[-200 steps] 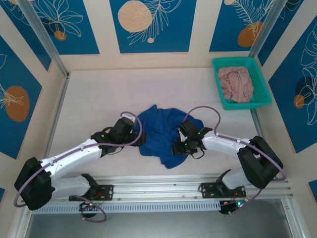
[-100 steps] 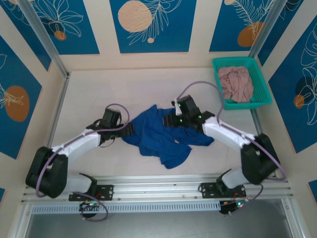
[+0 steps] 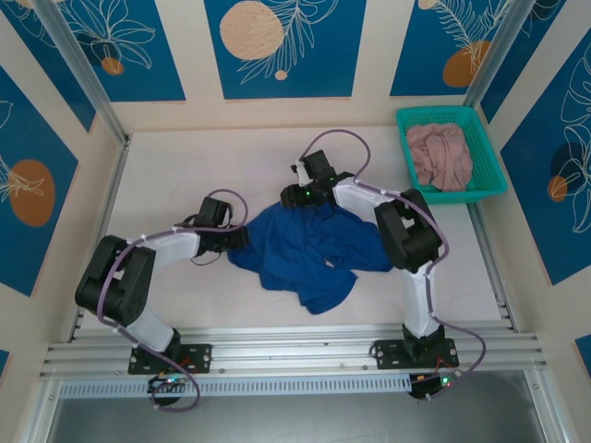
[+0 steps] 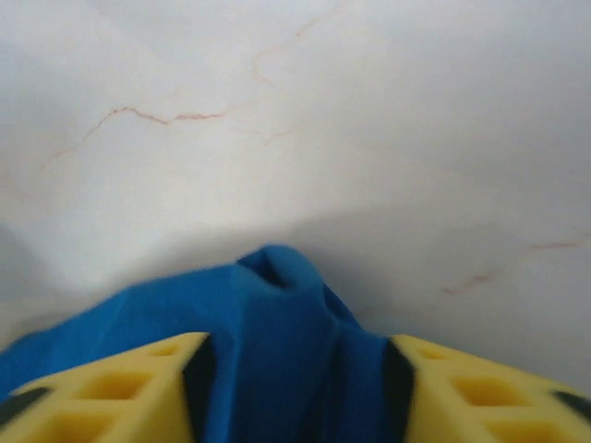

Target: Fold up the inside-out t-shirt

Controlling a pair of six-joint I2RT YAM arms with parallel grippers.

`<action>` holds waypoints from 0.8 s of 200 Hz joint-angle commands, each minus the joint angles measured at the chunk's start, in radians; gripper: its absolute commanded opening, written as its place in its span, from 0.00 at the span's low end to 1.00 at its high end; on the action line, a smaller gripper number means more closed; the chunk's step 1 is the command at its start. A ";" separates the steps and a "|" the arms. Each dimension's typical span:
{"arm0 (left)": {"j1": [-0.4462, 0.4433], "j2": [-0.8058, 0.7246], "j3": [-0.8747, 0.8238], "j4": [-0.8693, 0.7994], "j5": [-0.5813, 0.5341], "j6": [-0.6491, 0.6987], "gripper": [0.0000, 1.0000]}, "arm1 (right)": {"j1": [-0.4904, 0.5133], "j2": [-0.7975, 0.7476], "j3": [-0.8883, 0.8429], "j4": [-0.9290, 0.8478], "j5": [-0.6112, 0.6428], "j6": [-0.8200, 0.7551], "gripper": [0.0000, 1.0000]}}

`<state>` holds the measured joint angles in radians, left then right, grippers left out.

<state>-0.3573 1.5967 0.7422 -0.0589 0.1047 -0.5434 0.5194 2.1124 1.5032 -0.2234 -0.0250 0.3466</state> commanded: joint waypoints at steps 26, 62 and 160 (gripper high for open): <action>0.006 0.002 0.046 0.092 0.064 0.012 0.09 | -0.038 0.021 0.156 -0.025 -0.156 0.045 0.04; 0.011 -0.209 0.216 0.008 -0.023 0.088 0.00 | -0.091 -0.148 0.279 -0.075 -0.165 -0.007 0.00; -0.168 -0.631 -0.105 -0.084 0.194 0.094 0.15 | -0.053 -0.965 -0.622 -0.073 0.005 0.026 0.26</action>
<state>-0.4664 0.9661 0.7841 -0.0311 0.2329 -0.4377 0.4480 1.1835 1.1378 -0.1993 -0.1070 0.3058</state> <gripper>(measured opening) 0.092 0.195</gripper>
